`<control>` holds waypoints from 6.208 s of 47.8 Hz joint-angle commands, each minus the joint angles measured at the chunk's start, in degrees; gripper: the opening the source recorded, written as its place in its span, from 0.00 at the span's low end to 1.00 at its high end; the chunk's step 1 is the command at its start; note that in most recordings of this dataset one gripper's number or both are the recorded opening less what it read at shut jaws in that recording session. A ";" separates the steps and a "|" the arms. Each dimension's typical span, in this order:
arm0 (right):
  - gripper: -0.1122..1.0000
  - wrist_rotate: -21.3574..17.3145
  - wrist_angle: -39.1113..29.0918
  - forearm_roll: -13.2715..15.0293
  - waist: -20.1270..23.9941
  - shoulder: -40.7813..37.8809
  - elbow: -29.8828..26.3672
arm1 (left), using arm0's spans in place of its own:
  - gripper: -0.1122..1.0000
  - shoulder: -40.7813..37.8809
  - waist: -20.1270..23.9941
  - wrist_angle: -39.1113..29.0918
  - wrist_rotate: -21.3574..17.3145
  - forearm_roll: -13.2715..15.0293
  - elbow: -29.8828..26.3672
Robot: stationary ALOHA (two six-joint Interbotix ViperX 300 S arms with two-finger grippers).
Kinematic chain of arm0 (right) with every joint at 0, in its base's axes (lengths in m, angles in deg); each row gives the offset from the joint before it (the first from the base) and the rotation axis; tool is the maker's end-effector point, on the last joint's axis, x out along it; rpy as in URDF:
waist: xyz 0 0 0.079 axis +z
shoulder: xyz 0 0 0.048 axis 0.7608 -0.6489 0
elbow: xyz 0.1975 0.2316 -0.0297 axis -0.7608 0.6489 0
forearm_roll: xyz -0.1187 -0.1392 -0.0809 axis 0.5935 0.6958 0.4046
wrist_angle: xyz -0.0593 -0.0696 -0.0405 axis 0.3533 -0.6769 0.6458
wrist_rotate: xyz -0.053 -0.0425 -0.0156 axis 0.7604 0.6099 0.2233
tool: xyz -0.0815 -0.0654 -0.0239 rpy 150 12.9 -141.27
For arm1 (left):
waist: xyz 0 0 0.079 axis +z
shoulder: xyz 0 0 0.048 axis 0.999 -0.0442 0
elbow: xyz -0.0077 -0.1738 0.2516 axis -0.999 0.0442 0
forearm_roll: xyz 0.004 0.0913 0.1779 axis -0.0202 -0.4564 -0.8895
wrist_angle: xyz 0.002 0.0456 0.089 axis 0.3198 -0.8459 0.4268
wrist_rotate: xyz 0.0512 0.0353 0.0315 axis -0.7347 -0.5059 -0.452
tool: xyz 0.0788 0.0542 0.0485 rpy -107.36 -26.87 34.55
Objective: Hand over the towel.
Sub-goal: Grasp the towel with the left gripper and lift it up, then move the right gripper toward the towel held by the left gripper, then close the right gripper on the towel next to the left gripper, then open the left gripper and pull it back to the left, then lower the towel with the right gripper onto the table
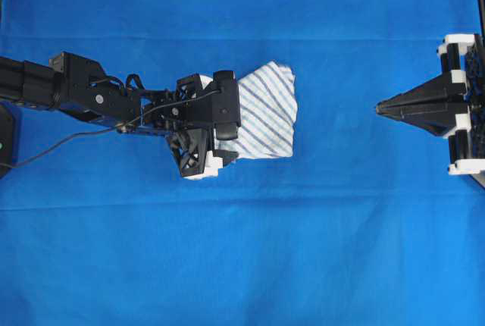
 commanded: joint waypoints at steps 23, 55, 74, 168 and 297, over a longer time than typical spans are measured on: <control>0.10 -0.18 0.18 0.00 0.00 -0.26 -1.67 | 0.13 7.21 -0.44 -3.43 -3.60 0.00 -2.72; 0.10 0.35 0.18 0.18 0.00 -0.26 -3.69 | 0.13 36.74 -3.96 -2.11 -4.04 0.00 -2.46; 0.10 0.18 0.79 0.18 0.00 -3.96 -5.71 | 0.13 37.44 -4.22 -0.70 -4.04 0.00 -2.11; 0.17 0.53 3.08 2.55 0.53 -45.09 -35.60 | 0.13 36.47 -4.22 -0.26 -4.04 0.00 -2.37; 0.17 -4.04 -29.97 1.23 0.44 -61.00 -39.81 | 0.94 62.31 -4.22 -3.08 -3.60 0.09 15.91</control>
